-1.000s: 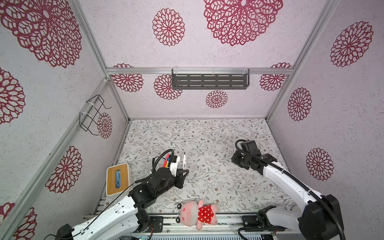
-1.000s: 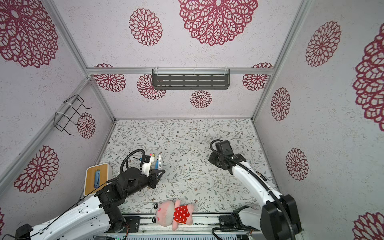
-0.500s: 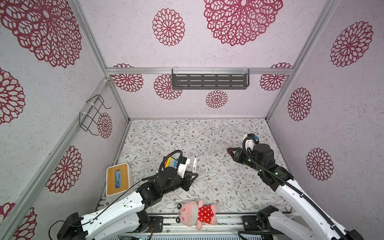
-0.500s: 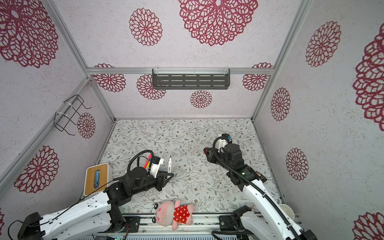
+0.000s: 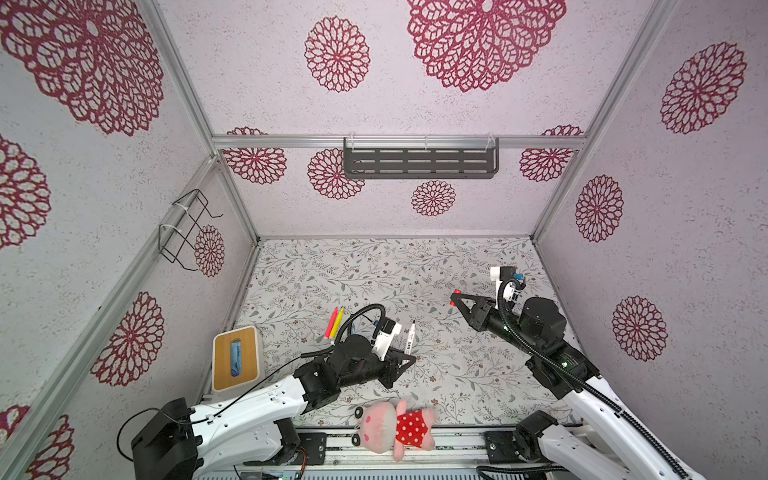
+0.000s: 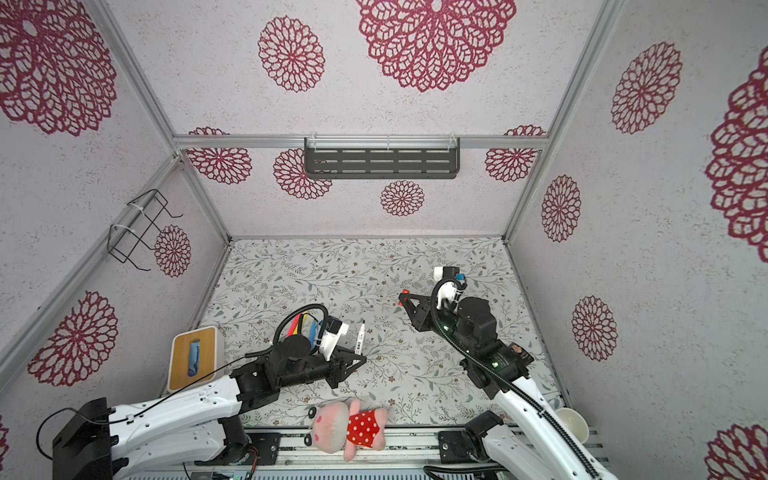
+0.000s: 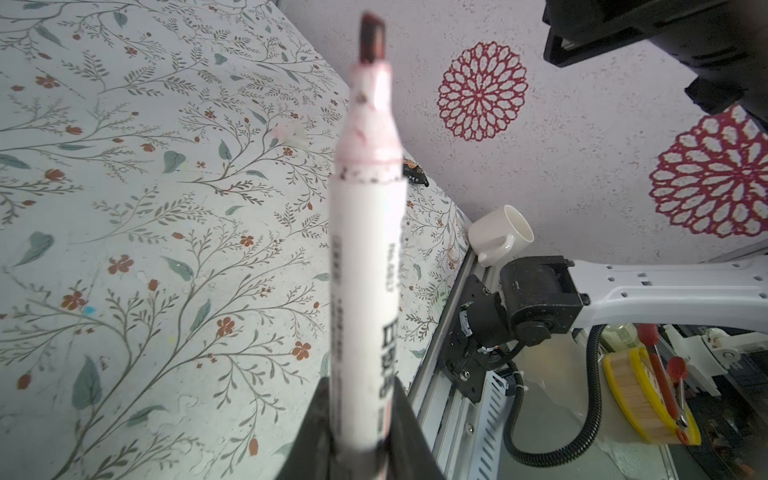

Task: Insert the pens into the pen caps
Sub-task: 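Carry the red cap with the right gripper toward the held white marker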

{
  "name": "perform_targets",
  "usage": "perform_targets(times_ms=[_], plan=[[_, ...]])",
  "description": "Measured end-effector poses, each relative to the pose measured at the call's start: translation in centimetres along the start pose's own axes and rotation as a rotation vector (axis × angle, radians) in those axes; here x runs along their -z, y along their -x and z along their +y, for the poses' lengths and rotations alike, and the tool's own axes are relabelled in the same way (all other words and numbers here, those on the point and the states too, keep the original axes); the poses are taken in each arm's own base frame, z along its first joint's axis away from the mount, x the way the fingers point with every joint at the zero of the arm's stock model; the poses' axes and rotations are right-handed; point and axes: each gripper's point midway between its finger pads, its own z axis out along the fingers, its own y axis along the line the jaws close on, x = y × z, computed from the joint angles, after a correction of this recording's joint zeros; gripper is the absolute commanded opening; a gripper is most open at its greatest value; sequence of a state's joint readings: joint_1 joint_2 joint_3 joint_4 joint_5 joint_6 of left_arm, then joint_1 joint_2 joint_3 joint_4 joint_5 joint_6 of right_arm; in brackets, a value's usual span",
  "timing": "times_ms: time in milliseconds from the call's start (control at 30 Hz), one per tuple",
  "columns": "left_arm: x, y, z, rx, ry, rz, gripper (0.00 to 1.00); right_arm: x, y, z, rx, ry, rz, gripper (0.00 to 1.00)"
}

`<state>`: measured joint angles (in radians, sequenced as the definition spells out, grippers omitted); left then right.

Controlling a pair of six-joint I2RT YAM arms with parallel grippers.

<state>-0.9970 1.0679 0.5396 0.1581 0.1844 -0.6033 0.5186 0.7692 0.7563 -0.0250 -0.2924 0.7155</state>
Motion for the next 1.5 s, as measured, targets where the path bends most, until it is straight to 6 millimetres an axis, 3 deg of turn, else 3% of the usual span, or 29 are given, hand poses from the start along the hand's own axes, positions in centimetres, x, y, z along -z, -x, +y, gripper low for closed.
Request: perform_targets(times_ms=[233,767,1500], plan=[[-0.6,1.2,-1.7,-0.012,-0.068,-0.017,0.00,-0.4,-0.6,0.2,0.017,0.009,0.038,0.00],[-0.7,0.4,-3.3,-0.027,-0.120,0.007,0.00,-0.5,-1.0,2.1,0.052,0.057,0.061,0.00],[-0.5,0.6,-3.7,-0.033,-0.117,-0.009,0.00,-1.2,-3.6,4.6,0.098,0.139,0.114,0.00]])
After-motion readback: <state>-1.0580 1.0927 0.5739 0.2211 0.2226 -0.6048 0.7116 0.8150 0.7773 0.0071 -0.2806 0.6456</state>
